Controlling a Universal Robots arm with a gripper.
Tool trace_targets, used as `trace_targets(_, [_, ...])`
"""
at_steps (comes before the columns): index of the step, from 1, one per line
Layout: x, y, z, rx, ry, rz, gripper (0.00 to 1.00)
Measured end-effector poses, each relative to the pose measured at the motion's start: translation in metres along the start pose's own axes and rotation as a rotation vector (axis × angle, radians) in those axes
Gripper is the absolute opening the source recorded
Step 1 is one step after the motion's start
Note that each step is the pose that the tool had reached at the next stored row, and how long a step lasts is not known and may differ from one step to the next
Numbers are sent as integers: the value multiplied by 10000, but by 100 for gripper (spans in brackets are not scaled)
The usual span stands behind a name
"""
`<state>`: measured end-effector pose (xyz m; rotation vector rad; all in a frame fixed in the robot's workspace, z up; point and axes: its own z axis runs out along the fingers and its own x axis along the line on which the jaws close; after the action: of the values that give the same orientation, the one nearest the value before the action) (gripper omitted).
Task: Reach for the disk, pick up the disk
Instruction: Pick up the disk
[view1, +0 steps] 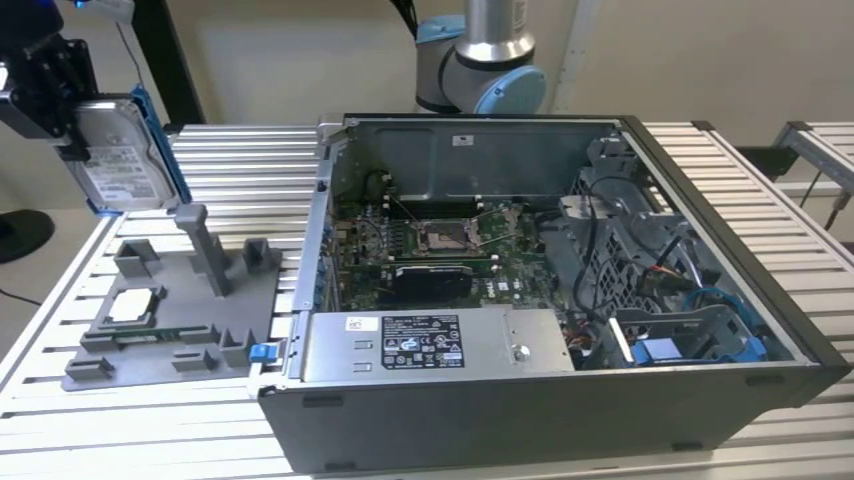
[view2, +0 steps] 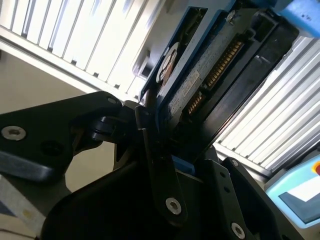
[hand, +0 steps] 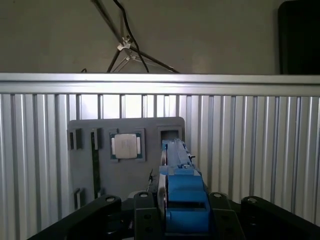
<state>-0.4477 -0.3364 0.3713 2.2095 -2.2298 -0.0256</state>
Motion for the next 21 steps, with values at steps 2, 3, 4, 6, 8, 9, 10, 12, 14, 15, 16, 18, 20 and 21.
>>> trace_targets(2, [0, 0, -20, 0, 0, 0, 0])
trace_targets(3, [0, 0, -32, 0, 1, 0, 0])
trace_targets(4, [-1, 0, -45, -1, 1, 0, 0])
trace_targets(6, [-1, 1, -73, 0, 1, 0, 0])
trace_targets(8, [-1, 1, -100, 0, 0, 1, 0])
trace_targets(9, [-1, 2, -115, -1, 1, 0, 0])
trace_targets(10, [-1, 2, -128, 0, 0, 0, 0])
trace_targets(12, [-2, 2, -158, 1, 0, 0, 0])
trace_targets(14, [-2, 2, -187, 0, 0, 0, 0])
trace_targets(15, [-2, 3, -202, 0, 0, 0, 0])
trace_targets(16, [-2, 3, -216, 0, 0, 0, 0])
trace_targets(18, [-3, 3, -245, 0, 0, 0, 0])
trace_targets(20, [-3, 4, -274, 0, 0, 1, 0])
trace_targets(21, [-3, 4, -287, 1, 0, 0, 0])
